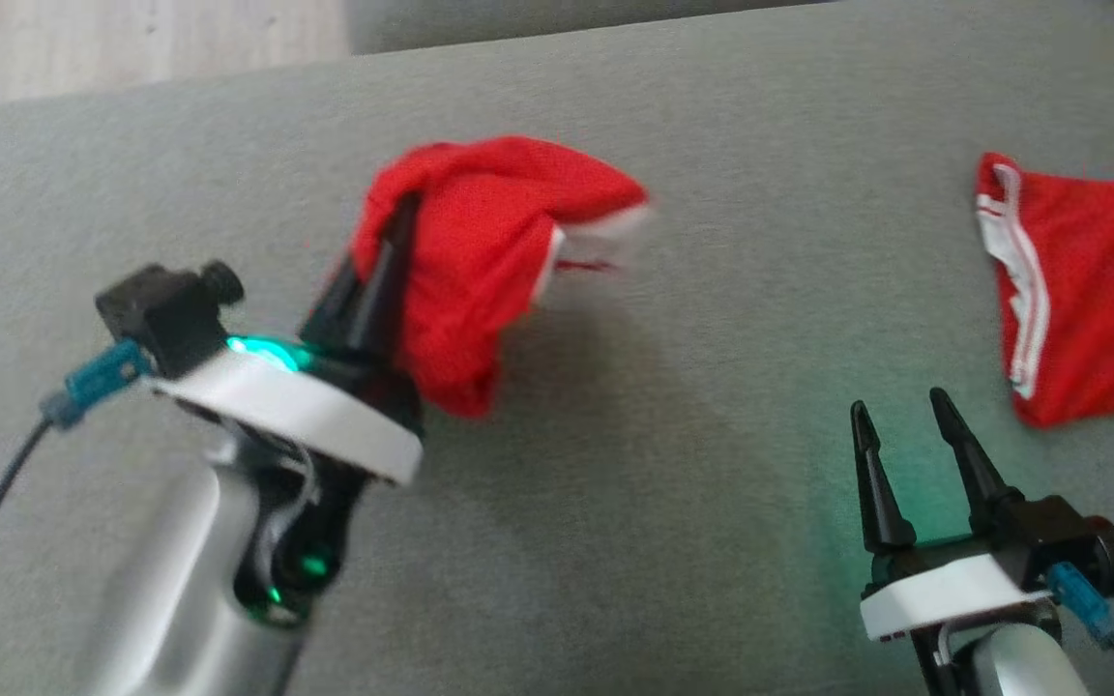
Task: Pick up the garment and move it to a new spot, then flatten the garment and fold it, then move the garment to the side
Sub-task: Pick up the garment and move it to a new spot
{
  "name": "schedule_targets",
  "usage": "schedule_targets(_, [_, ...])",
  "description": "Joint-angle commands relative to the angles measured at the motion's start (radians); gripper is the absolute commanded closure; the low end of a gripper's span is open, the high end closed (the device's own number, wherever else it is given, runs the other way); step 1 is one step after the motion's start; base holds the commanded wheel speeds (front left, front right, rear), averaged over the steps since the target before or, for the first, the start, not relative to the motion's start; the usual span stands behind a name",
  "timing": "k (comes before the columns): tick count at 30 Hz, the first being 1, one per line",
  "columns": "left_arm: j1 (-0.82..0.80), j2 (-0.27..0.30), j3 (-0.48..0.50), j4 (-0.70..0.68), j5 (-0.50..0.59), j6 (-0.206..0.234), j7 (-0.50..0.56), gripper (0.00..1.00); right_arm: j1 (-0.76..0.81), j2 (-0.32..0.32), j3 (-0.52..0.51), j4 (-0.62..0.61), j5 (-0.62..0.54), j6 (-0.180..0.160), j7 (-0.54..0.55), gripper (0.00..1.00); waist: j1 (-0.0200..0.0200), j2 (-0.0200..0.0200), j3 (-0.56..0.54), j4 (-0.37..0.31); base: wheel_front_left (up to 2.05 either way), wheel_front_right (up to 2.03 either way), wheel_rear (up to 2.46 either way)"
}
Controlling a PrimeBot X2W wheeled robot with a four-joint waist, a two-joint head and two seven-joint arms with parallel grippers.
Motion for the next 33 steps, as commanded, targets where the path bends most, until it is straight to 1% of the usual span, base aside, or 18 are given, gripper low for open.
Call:
schedule_targets(1, [-0.021,0.012,0.03,-0.06,-0.012,0.004,0.007,1.0,-0.004,-0.007,0.024,-0.027,0.006,0.007,0.0,0.0,0.0002,0.0,-0.009,-0.035,0.0,0.0,0.0])
schedule_targets(2, [0.0,-0.002,0.019,-0.096,-0.034,0.004,0.016,1.0,-0.003,-0.007,0.025,-0.028,0.009,0.007,0.0,0.0,0.0002,0.0,-0.008,-0.045,0.0,0.0,0.0])
schedule_targets(4, [0.033,-0.024,-0.002,-0.145,-0.076,-0.007,0.027,1.0,-0.002,-0.007,0.027,-0.027,0.016,0.007,0.0,0.0,0.0002,0.0,0.0,-0.062,0.0,0.0,0.0])
schedule_targets(7, [0.064,-0.02,0.001,-0.106,-0.072,0.021,0.028,1.0,-0.009,-0.007,0.042,-0.027,0.023,0.007,0.0,0.0,0.0002,0.0,0.012,-0.087,0.0,0.0,0.0])
schedule_targets(8, [0.069,-0.02,0.012,-0.072,-0.071,0.035,0.024,1.0,-0.013,-0.007,0.047,-0.028,0.028,0.007,0.0,0.0,0.0002,0.0,0.016,-0.094,0.0,0.0,0.0])
schedule_targets(10, [0.065,0.002,0.035,0.021,-0.031,0.063,0.002,1.0,-0.019,-0.007,0.058,-0.03,0.033,0.007,0.0,0.0,0.0002,0.0,0.026,-0.109,0.0,0.0,0.0])
schedule_targets(12, [0.048,0.023,0.056,0.125,0.02,0.08,-0.048,1.0,-0.025,-0.007,0.062,-0.032,0.037,0.007,0.0,0.0,0.0002,0.0,0.034,-0.121,0.0,0.0,0.0])
schedule_targets(15, [0.024,0.036,0.068,0.294,0.07,0.092,-0.111,1.0,-0.03,-0.007,0.061,-0.033,0.039,0.007,0.0,0.0,0.0002,0.0,0.043,-0.133,0.0,0.0,0.0])
schedule_targets(19, [-0.011,0.021,0.08,0.493,0.081,0.093,-0.171,1.0,-0.031,-0.007,0.057,-0.03,0.039,0.007,0.0,0.0,0.0002,0.0,0.046,-0.136,0.0,0.0,0.0])
schedule_targets(20, [-0.023,0.021,0.081,0.535,0.095,0.097,-0.197,0.83,-0.03,-0.007,0.057,-0.029,0.039,0.007,0.0,0.0,0.0002,0.0,0.045,-0.135,0.0,0.0,0.0])
schedule_targets(21, [-0.033,0.02,0.078,0.572,0.109,0.095,-0.224,0.61,-0.029,-0.007,0.057,-0.028,0.038,0.007,0.0,0.0,0.0002,0.0,0.042,-0.134,0.0,0.0,0.0])
schedule_targets(22, [-0.04,0.013,0.075,0.6,0.115,0.088,-0.25,0.12,-0.027,-0.007,0.057,-0.026,0.037,0.007,0.0,0.0,0.0002,0.0,0.036,-0.131,0.0,0.0,0.0])
schedule_targets(23, [-0.044,0.003,0.074,0.622,0.114,0.079,-0.272,0.0,-0.024,-0.007,0.056,-0.025,0.037,0.007,0.0,0.0,0.0002,0.0,0.029,-0.128,0.0,0.0,0.0])
schedule_targets(25, [-0.043,-0.005,0.065,0.648,0.127,0.065,-0.314,0.0,-0.017,-0.007,0.053,-0.023,0.035,0.007,0.0,0.0,0.0002,0.0,0.009,-0.12,0.0,0.0,0.0])
schedule_targets(28, [-0.017,-0.001,0.066,0.651,0.158,0.079,-0.396,0.0,-0.002,-0.007,0.049,-0.025,0.026,0.007,0.0,0.0,0.0002,0.0,-0.028,-0.106,0.0,0.0,0.0])
schedule_targets(30, [0.013,0.003,0.078,0.613,0.186,0.094,-0.432,0.0,0.008,-0.007,0.034,-0.032,0.018,0.007,0.0,0.0,0.0002,0.0,-0.05,-0.091,0.0,0.0,0.0])
schedule_targets(33, [0.08,0.012,0.098,0.509,0.257,0.125,-0.449,0.0,0.023,-0.007,0.003,-0.047,0.007,0.007,0.0,0.0,0.0002,0.0,-0.08,-0.058,0.0,0.0,0.0])
